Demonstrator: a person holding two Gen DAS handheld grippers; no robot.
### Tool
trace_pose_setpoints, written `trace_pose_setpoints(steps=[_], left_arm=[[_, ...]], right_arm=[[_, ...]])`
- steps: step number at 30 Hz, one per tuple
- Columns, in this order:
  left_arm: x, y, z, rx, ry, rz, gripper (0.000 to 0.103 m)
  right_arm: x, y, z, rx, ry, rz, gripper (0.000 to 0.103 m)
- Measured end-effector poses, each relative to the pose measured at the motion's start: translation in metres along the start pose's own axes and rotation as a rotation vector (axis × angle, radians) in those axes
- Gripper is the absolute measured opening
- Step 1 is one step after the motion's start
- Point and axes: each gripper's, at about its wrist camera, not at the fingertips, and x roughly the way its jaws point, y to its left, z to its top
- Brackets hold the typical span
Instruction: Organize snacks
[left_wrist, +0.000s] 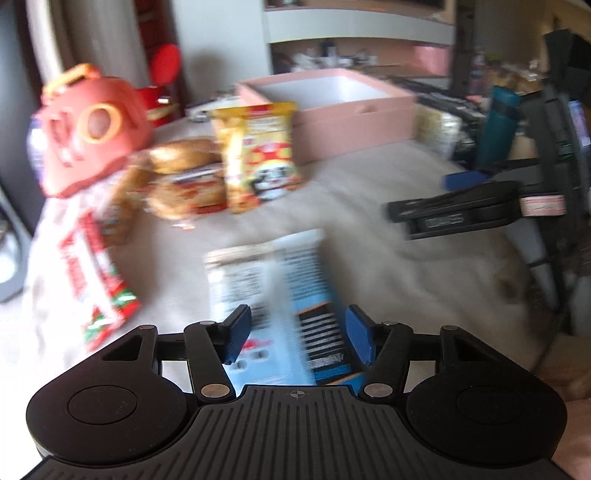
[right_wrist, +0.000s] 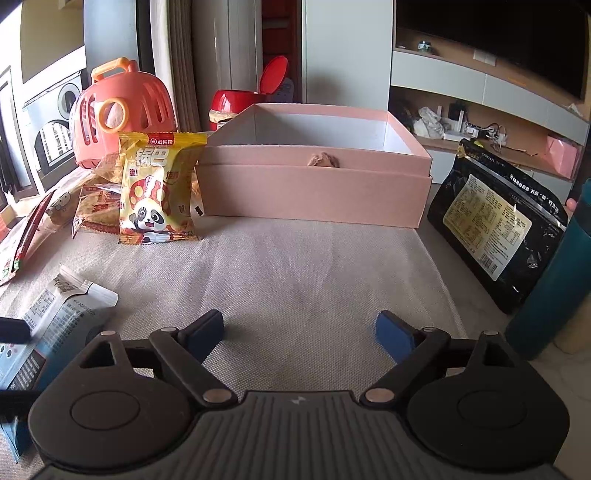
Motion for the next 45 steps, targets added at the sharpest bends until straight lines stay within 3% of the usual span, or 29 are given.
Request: trace_pose_setpoints(steps=[4, 6, 9, 12, 15, 22, 31, 37, 40, 45], left_arm=[[0.005, 0.015, -0.002, -0.066, 0.015, -0.03, 0.068], [0.007, 0.014, -0.001, -0.059, 0.014, -0.048, 0.076], [0.006, 0.017, 0.0, -0.072, 0.004, -0.064, 0.078], [0.005, 0.025, 0.001, -0.108, -0.014, -0.016, 0.073], [0.009, 0.037, -0.001, -0.149, -0.004, 0.016, 0.078], [0.023, 0.056, -0.004, -0.233, 0.012, -0.062, 0.088], [0.019, 0.055, -0.006, -0.208, -0.026, -0.09, 0.087], [0.001, 0.067, -0.007, -0.247, -0.083, -0.085, 0.087], [-0.004, 0.069, -0.007, -0.262, -0.099, -0.088, 0.087], [-0.01, 0.076, -0.013, -0.292, -0.118, -0.124, 0.087]], right_arm=[[0.0, 0.0, 0.0, -0.001, 0.0, 0.0, 0.091], [0.0, 0.0, 0.0, -0.003, 0.001, -0.002, 0.092], [0.001, 0.001, 0.0, -0.006, 0.003, -0.001, 0.093], [0.001, 0.002, 0.0, -0.007, 0.004, -0.001, 0.093], [0.001, 0.002, 0.0, -0.008, 0.004, -0.001, 0.094], [0.004, 0.003, 0.002, -0.026, 0.027, 0.021, 0.102], [0.006, 0.003, 0.008, -0.043, 0.079, 0.042, 0.103], [0.004, 0.018, 0.012, -0.093, 0.042, 0.084, 0.102], [0.001, 0.038, 0.025, -0.108, -0.028, 0.097, 0.102], [0.013, 0.067, 0.047, -0.134, -0.055, 0.137, 0.102]])
